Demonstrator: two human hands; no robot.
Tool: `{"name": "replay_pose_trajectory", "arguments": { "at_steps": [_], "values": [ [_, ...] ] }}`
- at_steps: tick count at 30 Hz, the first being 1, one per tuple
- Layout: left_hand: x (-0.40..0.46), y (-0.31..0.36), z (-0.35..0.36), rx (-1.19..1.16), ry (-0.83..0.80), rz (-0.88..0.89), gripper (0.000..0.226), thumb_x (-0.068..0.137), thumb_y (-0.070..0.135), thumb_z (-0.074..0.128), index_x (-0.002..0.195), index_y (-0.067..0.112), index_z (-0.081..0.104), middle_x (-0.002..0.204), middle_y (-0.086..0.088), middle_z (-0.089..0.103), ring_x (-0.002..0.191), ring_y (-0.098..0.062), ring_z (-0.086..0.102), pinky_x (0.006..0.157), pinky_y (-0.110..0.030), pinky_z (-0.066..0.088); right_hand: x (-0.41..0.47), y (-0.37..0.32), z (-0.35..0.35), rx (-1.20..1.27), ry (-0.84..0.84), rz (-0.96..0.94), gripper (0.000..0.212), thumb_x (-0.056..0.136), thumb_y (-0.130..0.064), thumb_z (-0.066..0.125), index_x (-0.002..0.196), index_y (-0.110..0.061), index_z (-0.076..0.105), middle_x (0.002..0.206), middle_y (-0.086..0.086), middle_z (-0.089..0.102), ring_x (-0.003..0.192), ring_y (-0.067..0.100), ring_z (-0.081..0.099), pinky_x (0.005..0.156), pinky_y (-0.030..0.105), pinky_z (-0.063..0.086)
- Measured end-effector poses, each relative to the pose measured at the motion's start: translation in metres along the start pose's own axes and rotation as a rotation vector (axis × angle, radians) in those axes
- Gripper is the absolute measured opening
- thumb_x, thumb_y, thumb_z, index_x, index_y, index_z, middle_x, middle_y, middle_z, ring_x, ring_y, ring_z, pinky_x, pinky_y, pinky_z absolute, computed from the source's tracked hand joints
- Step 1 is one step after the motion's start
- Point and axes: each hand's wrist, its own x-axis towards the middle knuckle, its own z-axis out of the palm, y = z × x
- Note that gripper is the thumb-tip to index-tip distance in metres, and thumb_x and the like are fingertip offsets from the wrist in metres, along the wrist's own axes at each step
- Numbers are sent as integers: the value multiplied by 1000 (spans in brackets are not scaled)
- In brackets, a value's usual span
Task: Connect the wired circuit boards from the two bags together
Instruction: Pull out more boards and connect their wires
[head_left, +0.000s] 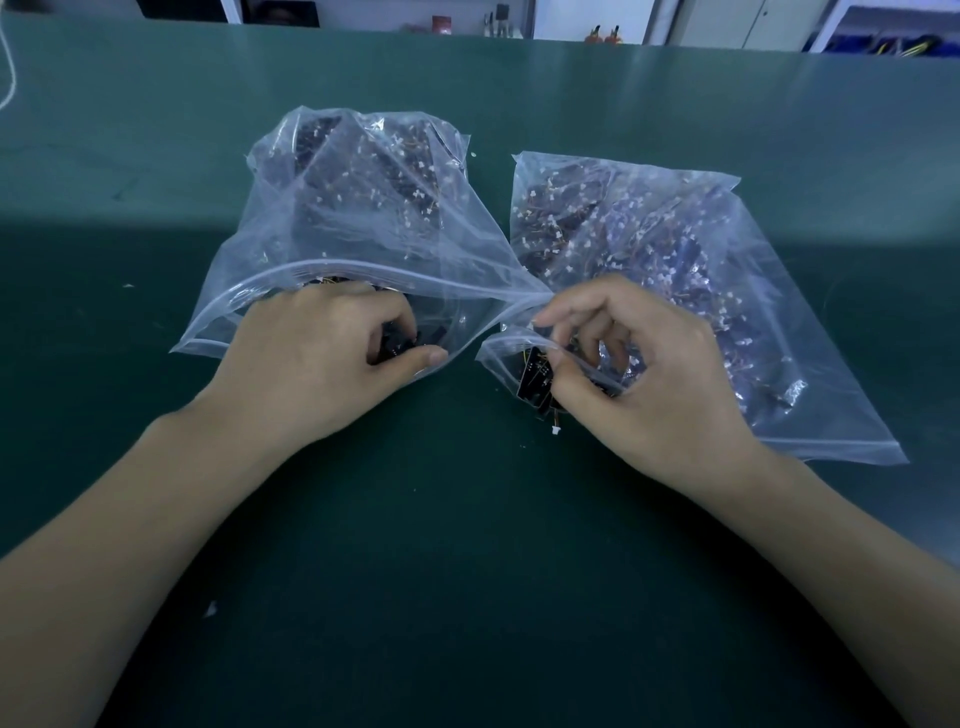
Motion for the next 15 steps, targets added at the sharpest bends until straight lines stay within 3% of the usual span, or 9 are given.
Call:
{"name": "replay_pose_trajectory", "arguments": {
  "at_steps": [3, 10, 12, 15],
  "values": [
    [0, 2, 0, -19, -16, 4, 25, 89, 62, 67, 84, 37, 68, 68, 17, 53, 68, 3, 49, 61, -29, 39, 0, 0, 0, -9, 5, -4, 32, 88, 6, 75, 111, -16, 71, 90, -3, 68, 73, 19, 61, 72, 13, 42],
    [-1, 7, 2, -29, 64, 17, 11, 92, 43, 72, 84, 36, 71, 80, 16, 61, 74, -10, 57, 61, -30, 44, 0, 1, 0, -46, -4, -23, 32, 88, 5, 76, 112, -16, 71, 90, -4, 68, 72, 17, 61, 73, 10, 42],
    [-1, 8, 3, -58, 140, 34, 10, 95, 38, 72, 87, 32, 71, 82, 19, 61, 74, -4, 55, 62, -33, 47, 0, 1, 1, -76, -15, -38, 28, 89, 0, 78, 110, -16, 72, 91, -6, 68, 73, 16, 61, 74, 11, 41],
    [0, 12, 2, -167, 234, 110, 9, 98, 28, 70, 89, 24, 70, 79, 32, 50, 73, 10, 51, 59, -27, 39, -1, -1, 3, -82, -28, -41, 20, 93, -14, 82, 110, -18, 72, 93, -8, 67, 74, 16, 61, 74, 15, 43]
  ]
}}
